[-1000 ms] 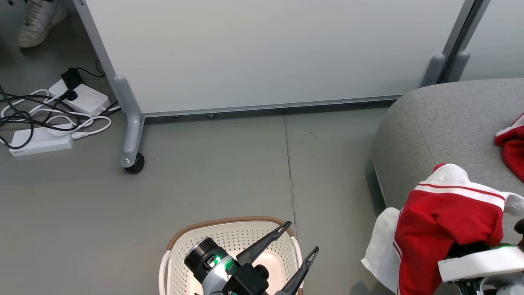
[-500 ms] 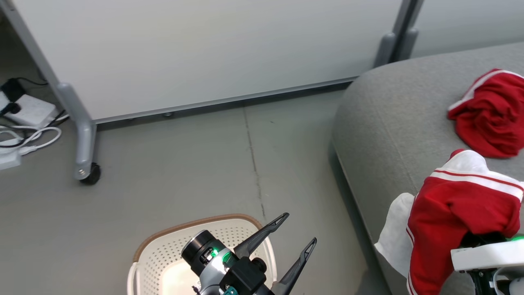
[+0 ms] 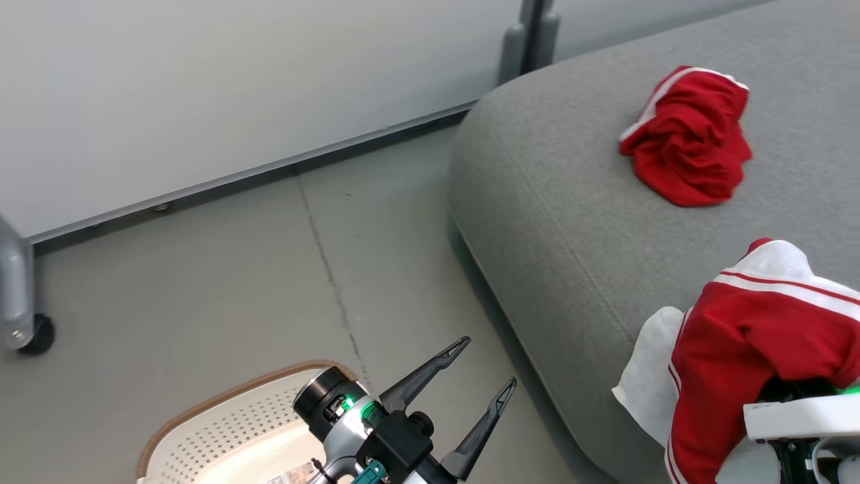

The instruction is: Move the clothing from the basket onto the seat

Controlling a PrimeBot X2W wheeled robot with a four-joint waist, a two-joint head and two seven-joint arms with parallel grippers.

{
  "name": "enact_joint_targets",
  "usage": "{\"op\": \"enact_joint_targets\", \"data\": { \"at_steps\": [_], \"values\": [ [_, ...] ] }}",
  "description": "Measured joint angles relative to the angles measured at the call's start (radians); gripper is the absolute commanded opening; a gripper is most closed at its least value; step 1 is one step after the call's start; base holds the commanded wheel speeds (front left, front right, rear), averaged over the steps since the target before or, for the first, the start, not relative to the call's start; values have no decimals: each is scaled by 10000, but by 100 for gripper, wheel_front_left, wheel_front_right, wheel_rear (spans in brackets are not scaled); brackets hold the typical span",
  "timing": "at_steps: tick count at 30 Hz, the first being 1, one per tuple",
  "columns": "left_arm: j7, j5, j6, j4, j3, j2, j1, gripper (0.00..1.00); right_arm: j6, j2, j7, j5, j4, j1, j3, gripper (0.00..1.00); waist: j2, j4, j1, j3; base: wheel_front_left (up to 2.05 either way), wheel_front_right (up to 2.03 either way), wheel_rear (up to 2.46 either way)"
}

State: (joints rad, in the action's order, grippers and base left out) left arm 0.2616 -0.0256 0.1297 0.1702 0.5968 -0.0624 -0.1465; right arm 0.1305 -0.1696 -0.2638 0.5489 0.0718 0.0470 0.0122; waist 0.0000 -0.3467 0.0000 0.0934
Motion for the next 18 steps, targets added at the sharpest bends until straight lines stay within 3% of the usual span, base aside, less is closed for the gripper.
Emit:
{"op": "enact_joint_targets", "data": {
  "at_steps": [12, 18],
  "values": [
    [0, -2, 0, -19, -17, -94, -105, 100, 2, 265, 0, -46, 13, -46, -38, 0, 0, -1527, 0, 330, 0, 0, 0],
    [0, -23, 0, 6, 230, -176, -365, 100, 0, 495, 0, -75, -194, -179, 253, 0, 0, -1780, 0, 627, 0, 0, 0]
  ]
}}
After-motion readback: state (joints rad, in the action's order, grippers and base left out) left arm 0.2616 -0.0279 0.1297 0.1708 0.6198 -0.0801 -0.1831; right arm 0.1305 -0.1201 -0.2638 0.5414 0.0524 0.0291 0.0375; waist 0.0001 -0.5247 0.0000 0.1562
